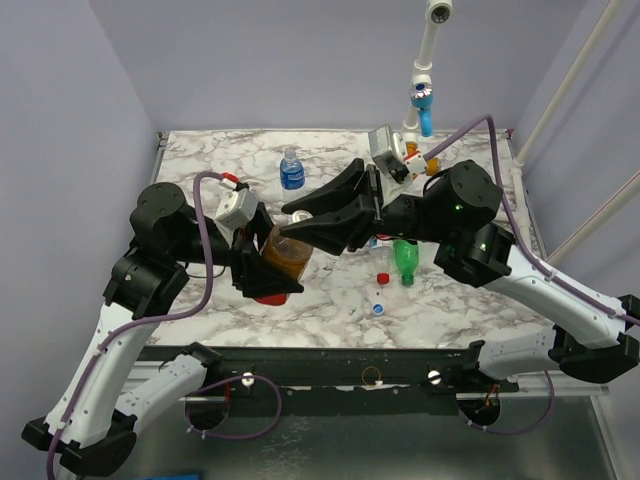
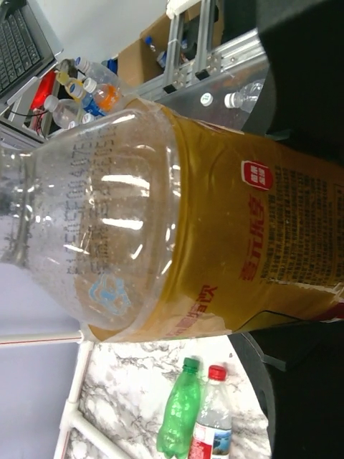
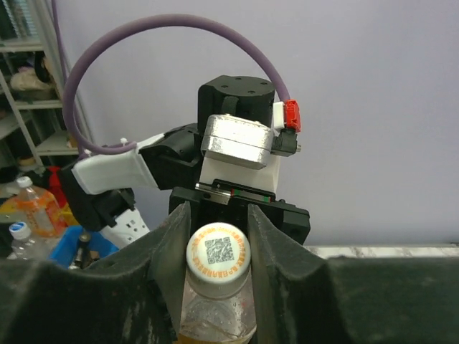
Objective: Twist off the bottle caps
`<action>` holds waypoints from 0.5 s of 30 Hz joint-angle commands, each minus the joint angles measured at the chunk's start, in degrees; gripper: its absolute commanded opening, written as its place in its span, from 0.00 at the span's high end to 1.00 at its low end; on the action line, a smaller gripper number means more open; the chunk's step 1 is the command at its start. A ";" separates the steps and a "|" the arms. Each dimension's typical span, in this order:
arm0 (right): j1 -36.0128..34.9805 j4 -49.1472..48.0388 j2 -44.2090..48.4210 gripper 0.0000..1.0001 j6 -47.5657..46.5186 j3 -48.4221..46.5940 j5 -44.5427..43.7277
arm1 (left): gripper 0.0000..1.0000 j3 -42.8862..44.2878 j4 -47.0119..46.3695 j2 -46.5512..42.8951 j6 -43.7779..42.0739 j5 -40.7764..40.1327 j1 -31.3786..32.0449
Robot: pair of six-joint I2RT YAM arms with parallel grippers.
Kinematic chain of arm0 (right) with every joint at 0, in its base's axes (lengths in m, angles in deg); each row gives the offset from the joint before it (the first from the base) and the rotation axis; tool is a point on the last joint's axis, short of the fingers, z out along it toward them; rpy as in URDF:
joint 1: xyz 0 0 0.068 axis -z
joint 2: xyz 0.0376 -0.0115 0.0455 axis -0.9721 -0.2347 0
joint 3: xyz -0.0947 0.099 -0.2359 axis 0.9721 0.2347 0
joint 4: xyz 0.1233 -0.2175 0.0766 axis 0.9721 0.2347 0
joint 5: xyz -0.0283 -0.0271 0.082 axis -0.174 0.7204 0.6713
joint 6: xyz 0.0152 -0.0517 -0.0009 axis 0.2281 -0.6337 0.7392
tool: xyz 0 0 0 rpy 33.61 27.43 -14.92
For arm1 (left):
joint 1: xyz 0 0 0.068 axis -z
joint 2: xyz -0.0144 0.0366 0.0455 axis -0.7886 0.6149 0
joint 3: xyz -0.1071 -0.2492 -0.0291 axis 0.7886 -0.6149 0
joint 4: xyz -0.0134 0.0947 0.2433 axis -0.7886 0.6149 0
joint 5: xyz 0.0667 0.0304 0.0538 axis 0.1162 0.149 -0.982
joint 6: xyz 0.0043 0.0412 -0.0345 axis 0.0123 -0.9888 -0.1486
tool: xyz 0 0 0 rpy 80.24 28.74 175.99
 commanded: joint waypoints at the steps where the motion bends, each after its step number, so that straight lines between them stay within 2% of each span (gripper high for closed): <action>1: -0.91 4.86 2.36 0.46 -1.67 -0.51 -4.75 | 0.63 0.97 -1.51 -0.19 4.11 -5.27 -1.28; 3: -0.93 5.37 2.36 0.24 -0.89 -1.61 -19.85 | 0.67 0.20 -0.69 -0.65 1.15 -10.56 -1.28; 4: -0.89 5.15 2.28 0.17 -0.21 -1.76 -25.08 | 0.72 -0.35 -0.50 -0.95 -0.65 -14.31 -1.32; 5: -0.90 5.16 2.07 0.11 0.05 -1.98 -29.97 | 0.72 -1.03 -0.48 -1.33 -2.23 -17.94 -1.28; 7: -0.89 7.75 0.09 0.06 0.93 -4.21 -33.37 | 0.65 -2.35 -0.46 -1.88 -6.00 -26.19 -1.28; 10: -0.93 17.66 -7.32 0.03 2.36 -13.98 -38.55 | 0.65 -4.85 -0.57 -3.01 -13.41 -32.72 -1.28; 13: -0.89 27.16 -14.41 0.07 3.25 -22.74 -44.46 | 0.65 -6.51 -0.68 -3.70 -16.91 -35.79 -1.32; 15: -0.91 28.22 -16.06 0.10 3.35 -24.36 -44.82 | 0.66 -7.29 -0.69 -4.24 -17.96 -36.35 -1.28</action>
